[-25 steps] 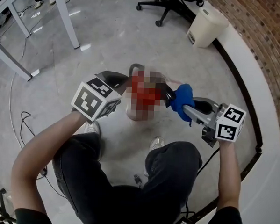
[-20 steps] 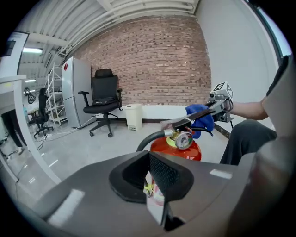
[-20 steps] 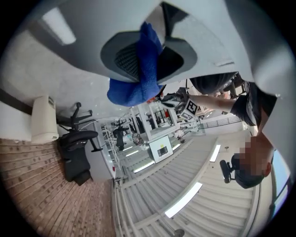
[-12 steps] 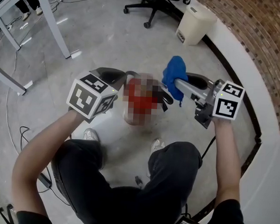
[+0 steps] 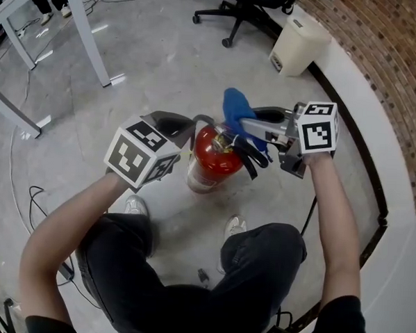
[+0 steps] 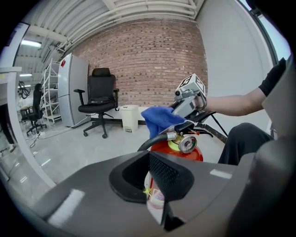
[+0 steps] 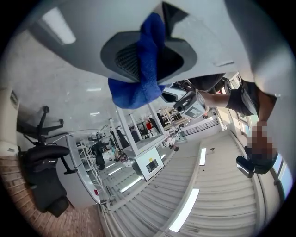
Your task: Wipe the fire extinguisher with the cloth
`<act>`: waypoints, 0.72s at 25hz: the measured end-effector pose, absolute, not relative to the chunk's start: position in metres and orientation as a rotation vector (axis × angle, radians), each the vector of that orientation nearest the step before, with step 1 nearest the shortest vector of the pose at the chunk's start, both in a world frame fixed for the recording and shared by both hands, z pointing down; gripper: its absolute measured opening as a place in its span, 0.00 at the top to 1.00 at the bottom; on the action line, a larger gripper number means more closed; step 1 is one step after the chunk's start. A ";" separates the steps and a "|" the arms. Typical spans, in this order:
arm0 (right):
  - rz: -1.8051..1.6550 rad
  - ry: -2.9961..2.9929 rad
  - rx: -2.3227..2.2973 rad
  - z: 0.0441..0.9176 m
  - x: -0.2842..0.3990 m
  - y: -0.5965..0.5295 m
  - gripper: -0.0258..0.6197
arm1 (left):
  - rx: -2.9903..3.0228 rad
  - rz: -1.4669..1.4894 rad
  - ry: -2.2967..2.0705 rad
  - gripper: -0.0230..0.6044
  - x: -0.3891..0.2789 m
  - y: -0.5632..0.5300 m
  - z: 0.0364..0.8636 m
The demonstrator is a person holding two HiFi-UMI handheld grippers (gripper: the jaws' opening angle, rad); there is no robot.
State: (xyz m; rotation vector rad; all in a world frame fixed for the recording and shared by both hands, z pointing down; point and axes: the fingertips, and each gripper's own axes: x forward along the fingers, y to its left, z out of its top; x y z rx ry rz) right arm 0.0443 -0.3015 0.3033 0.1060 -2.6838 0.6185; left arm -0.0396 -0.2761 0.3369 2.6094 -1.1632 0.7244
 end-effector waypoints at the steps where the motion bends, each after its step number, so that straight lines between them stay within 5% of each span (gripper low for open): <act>1: 0.629 -2.672 0.105 0.308 0.043 -0.305 0.82 | 2.600 0.715 -1.164 0.95 -0.040 -0.275 0.338; 12: 0.561 -2.507 0.304 0.371 0.035 -0.354 0.82 | 2.526 0.761 -1.178 0.95 -0.051 -0.279 0.352; 18: 0.348 -2.552 0.278 0.323 0.031 -0.340 0.83 | 2.552 0.780 -1.202 0.95 -0.040 -0.276 0.339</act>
